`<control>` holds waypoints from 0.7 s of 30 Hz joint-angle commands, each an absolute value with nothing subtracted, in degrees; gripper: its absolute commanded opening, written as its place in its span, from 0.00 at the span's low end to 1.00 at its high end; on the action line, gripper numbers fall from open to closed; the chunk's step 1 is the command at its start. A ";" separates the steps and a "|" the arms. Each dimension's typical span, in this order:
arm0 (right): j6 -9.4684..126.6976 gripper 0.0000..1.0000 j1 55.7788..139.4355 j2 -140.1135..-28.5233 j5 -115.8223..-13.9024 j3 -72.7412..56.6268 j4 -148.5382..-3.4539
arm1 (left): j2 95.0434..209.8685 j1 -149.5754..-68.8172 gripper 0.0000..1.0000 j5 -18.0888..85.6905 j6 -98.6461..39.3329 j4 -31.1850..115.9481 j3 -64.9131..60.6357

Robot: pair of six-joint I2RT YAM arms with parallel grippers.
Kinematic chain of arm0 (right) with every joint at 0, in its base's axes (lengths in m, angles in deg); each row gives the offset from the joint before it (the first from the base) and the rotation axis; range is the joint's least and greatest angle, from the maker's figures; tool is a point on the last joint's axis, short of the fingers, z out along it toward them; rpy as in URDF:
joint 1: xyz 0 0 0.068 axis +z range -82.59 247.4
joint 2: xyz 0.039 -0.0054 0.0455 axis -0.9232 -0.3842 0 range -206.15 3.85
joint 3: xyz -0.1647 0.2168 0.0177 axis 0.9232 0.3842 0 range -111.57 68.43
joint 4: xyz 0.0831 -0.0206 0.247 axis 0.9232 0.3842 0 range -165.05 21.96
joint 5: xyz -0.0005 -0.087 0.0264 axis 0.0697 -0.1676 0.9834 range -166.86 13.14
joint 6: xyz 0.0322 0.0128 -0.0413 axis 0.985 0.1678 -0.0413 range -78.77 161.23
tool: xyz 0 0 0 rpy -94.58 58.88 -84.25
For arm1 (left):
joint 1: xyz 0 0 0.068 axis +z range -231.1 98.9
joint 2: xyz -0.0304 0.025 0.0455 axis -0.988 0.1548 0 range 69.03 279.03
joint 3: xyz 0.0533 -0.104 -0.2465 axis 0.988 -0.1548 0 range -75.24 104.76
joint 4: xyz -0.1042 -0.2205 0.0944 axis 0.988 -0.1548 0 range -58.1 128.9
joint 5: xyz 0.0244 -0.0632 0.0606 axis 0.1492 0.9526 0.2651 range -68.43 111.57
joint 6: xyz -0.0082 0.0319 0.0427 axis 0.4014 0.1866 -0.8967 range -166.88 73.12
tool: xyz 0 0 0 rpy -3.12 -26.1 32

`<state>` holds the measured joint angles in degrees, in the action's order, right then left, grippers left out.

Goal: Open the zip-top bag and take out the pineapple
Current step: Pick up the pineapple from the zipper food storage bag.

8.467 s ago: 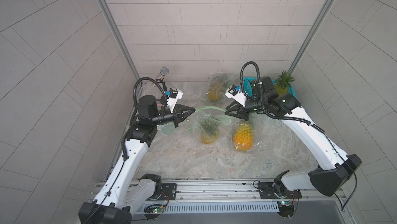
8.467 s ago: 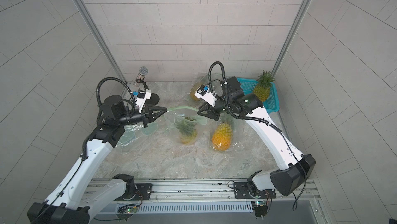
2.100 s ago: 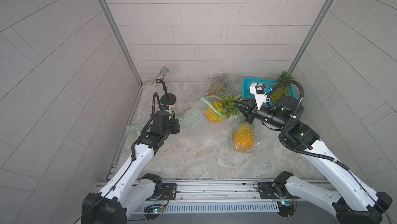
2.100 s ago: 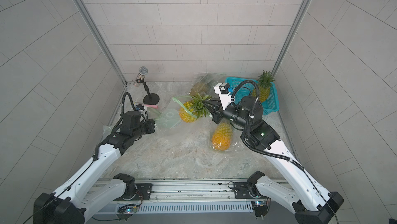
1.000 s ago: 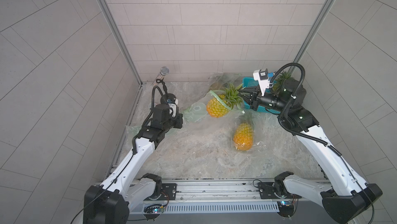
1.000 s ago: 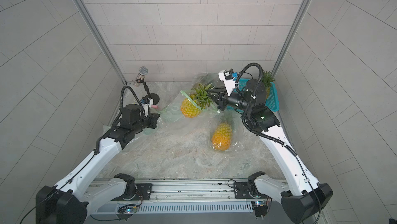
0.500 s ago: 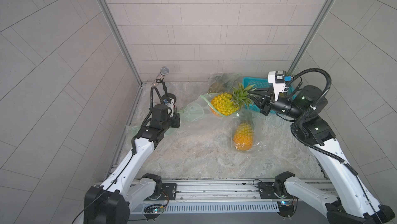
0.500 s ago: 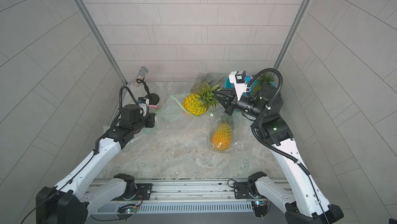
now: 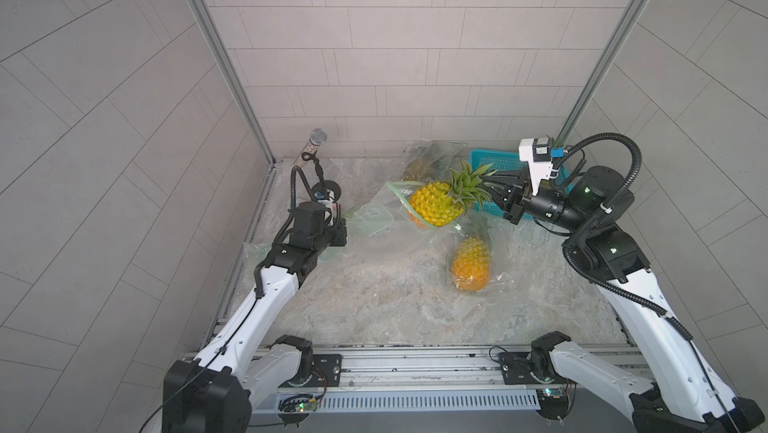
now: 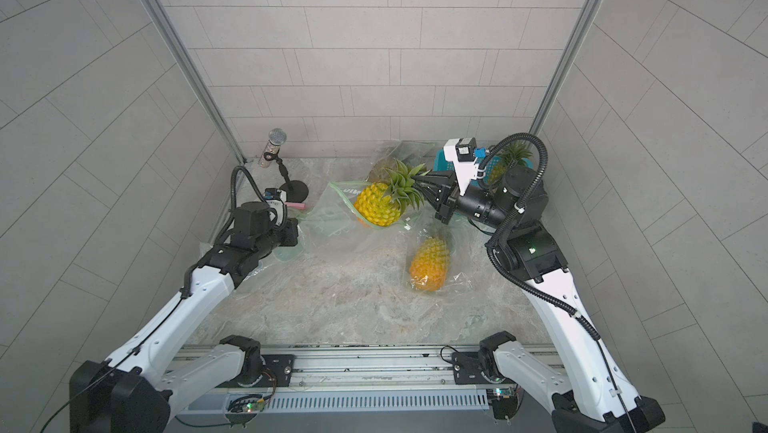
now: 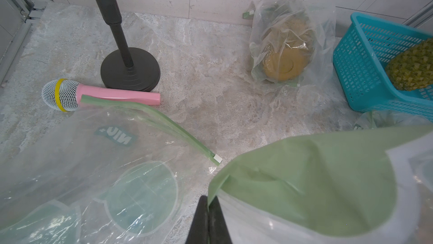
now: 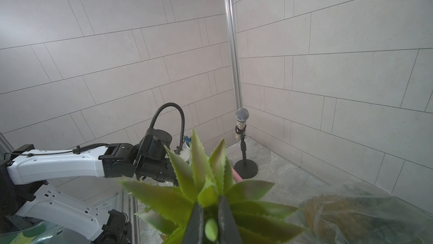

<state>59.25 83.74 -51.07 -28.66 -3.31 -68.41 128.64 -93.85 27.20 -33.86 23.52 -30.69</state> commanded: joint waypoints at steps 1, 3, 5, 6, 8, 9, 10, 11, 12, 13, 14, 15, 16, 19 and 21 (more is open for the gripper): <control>59.03 0.00 83.58 -47.80 -31.07 -3.05 -76.22 | 128.75 -93.45 0.00 23.96 -32.46 22.20 -30.96; 58.97 0.00 83.52 -47.33 -31.88 -2.29 -76.91 | 128.88 -93.40 0.00 23.27 -32.03 22.07 -30.92; 58.77 0.00 83.55 -46.97 -32.84 -1.89 -77.07 | 129.03 -93.41 0.00 22.30 -31.51 21.71 -30.79; 58.58 0.00 83.55 -46.79 -33.17 -1.72 -77.09 | 129.11 -93.40 0.00 21.96 -31.32 21.67 -30.77; 58.12 0.00 83.58 -46.22 -34.45 -1.00 -77.55 | 128.96 -93.40 0.00 21.29 -30.99 21.67 -30.76; 57.82 0.00 83.58 -45.94 -35.07 -0.59 -77.69 | 128.88 -93.40 0.00 20.84 -30.69 21.59 -30.77; 57.38 0.00 83.52 -45.61 -36.05 -0.27 -77.68 | 128.80 -93.42 0.00 20.66 -30.70 21.67 -30.86; 57.15 0.00 83.57 -45.36 -36.64 0.02 -77.70 | 128.63 -93.40 0.00 20.61 -30.68 21.63 -30.86; 56.84 0.00 83.57 -45.15 -37.20 0.21 -77.52 | 128.58 -93.40 0.00 20.52 -30.58 21.57 -30.86; 56.54 0.00 83.58 -44.94 -37.80 0.33 -77.25 | 128.53 -93.41 0.00 20.43 -30.53 21.66 -30.94; 56.44 0.00 83.51 -44.74 -38.15 0.57 -77.33 | 128.59 -93.40 0.00 20.35 -30.53 21.67 -30.95; 56.27 0.00 83.52 -44.57 -38.42 0.75 -77.42 | 128.62 -93.40 0.00 20.26 -30.53 21.60 -30.90; 56.17 0.00 83.55 -44.40 -38.70 0.90 -77.53 | 128.70 -93.40 0.00 20.25 -30.44 21.58 -30.93; 55.94 0.00 83.57 -44.21 -38.39 0.94 -77.53 | 129.09 -93.44 0.00 19.99 -30.44 21.41 -30.86; 55.84 0.00 83.54 -44.19 -38.45 0.89 -77.34 | 129.23 -93.41 0.00 19.72 -30.35 21.33 -30.86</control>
